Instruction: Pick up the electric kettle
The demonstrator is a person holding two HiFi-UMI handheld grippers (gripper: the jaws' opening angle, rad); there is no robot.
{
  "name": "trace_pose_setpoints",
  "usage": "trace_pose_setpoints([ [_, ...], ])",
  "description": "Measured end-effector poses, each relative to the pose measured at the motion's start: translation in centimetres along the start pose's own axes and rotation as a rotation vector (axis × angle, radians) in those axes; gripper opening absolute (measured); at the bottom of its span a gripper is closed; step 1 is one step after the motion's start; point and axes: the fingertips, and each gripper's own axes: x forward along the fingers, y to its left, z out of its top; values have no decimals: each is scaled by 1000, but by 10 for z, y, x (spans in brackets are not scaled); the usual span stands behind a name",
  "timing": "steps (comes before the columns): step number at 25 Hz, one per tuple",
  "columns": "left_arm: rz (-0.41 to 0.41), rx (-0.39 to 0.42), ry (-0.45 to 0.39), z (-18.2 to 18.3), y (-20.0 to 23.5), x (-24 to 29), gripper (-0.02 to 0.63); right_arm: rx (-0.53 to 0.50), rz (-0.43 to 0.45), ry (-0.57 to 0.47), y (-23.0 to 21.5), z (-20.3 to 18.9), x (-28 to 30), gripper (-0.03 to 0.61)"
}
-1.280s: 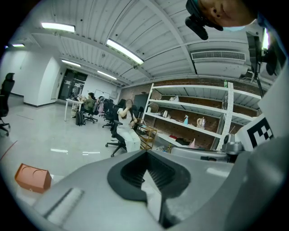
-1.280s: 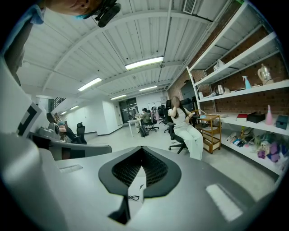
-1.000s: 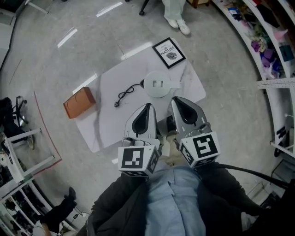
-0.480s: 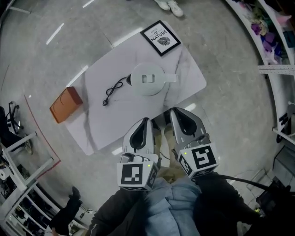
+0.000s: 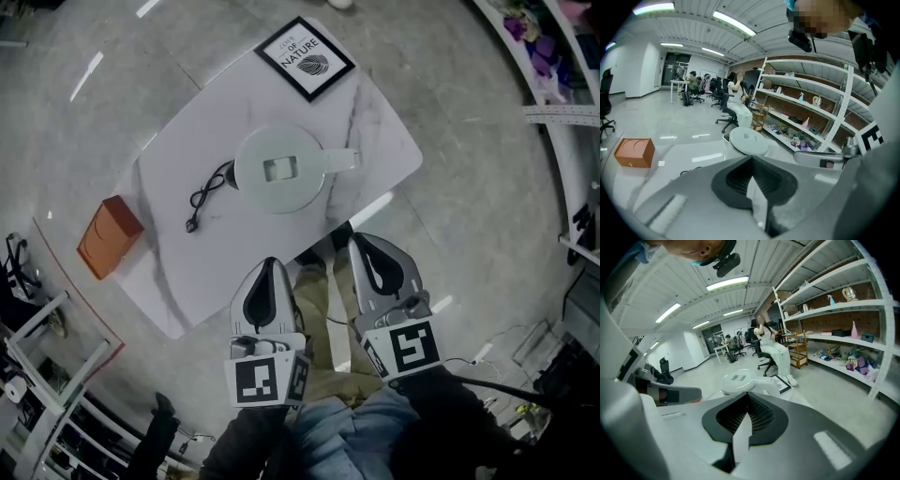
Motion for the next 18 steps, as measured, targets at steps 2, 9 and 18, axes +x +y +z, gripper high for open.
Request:
trace_pose_setpoints([
  [2,9,10,-8,-1,6,3,6,2,-12,-2,-3,-4,5,26],
  [9,30,32,-43,1,27,19,6,-10,-60,-39,-18,-3,29,27],
  [18,38,50,-64,3,48,42,6,-6,-94,-41,-35,-15,48,30],
])
